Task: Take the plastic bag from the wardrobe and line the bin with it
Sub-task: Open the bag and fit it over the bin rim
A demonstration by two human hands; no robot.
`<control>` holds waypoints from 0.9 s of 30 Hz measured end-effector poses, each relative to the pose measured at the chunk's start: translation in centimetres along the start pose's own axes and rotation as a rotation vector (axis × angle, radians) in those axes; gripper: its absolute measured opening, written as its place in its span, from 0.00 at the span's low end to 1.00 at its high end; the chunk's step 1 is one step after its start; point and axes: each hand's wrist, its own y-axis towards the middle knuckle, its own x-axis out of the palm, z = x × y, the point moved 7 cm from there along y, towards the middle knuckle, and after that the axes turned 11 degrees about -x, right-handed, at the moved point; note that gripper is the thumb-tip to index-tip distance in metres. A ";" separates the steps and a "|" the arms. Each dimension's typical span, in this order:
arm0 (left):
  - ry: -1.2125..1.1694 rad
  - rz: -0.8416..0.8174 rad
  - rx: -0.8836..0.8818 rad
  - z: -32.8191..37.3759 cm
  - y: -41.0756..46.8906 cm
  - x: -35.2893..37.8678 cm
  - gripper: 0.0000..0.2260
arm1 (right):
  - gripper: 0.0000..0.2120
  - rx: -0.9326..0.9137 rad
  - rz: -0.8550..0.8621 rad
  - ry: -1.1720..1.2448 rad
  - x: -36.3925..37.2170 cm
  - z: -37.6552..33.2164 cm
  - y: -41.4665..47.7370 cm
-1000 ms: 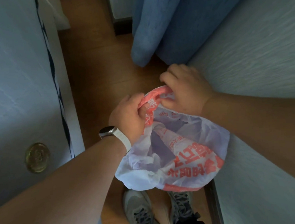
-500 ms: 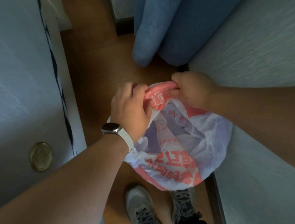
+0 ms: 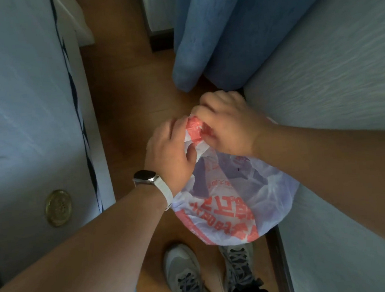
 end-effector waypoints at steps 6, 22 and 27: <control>0.022 0.095 -0.155 -0.7 -3.2 -1.0 0.16 | 0.10 -0.129 -0.067 0.035 1.6 -1.8 1.7; -0.168 -0.083 -0.339 -2.0 -1.6 0.9 0.04 | 0.17 0.318 -0.276 0.210 2.8 4.7 -0.8; -0.152 -0.088 -0.382 -2.9 -0.7 1.1 0.06 | 0.17 0.502 -0.238 0.293 2.5 6.4 -1.9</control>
